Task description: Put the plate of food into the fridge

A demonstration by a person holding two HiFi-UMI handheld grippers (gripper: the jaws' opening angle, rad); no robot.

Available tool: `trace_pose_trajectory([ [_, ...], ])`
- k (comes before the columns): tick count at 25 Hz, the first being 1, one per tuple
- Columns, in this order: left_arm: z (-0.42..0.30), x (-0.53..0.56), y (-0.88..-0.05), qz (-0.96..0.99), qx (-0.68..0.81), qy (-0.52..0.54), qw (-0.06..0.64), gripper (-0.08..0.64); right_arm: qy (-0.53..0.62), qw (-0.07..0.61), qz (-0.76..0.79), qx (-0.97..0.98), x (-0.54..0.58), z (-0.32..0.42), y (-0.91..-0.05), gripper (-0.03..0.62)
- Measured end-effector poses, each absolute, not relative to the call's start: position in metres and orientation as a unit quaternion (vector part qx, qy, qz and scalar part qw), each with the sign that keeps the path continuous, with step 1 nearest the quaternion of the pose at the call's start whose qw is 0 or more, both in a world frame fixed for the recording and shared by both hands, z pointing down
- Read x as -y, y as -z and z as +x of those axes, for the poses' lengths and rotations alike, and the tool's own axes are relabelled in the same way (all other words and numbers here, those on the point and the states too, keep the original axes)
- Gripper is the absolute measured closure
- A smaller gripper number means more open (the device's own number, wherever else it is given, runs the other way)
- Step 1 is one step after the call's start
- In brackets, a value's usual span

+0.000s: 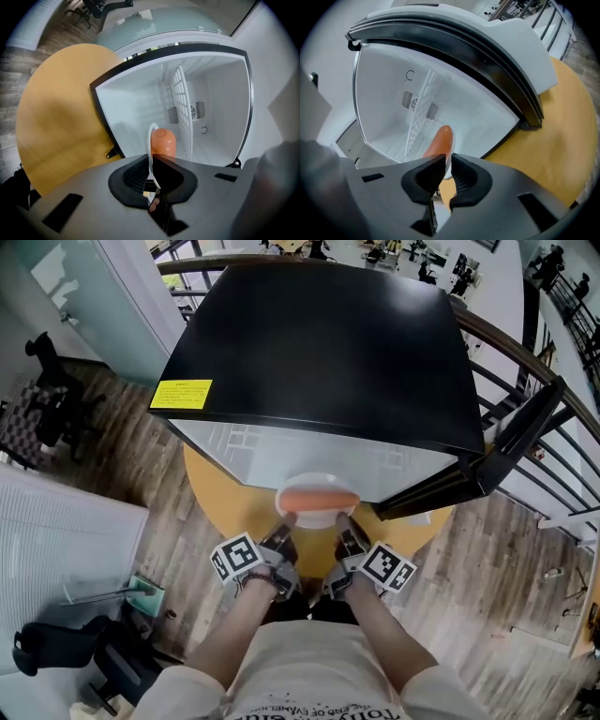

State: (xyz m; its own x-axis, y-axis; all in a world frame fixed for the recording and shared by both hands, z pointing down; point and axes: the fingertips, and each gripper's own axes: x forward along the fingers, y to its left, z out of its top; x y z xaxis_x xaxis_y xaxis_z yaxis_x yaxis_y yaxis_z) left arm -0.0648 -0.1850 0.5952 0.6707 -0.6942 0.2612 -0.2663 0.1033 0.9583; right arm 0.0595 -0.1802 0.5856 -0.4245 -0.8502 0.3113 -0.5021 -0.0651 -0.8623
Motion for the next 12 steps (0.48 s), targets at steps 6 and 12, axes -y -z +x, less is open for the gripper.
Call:
trace_pose_trajectory([
  [6, -0.066, 0.211, -0.616, 0.645, 0.377, 0.160, 0.646, 0.518, 0.517, 0.157, -0.525, -0.658, 0.205, 0.059, -0.605, 0.537],
  [12, -0.064, 0.236, -0.631, 0.642, 0.378, 0.152, 0.649, 0.518, 0.515, 0.158, -0.540, -0.646, 0.228, 0.061, -0.621, 0.537],
])
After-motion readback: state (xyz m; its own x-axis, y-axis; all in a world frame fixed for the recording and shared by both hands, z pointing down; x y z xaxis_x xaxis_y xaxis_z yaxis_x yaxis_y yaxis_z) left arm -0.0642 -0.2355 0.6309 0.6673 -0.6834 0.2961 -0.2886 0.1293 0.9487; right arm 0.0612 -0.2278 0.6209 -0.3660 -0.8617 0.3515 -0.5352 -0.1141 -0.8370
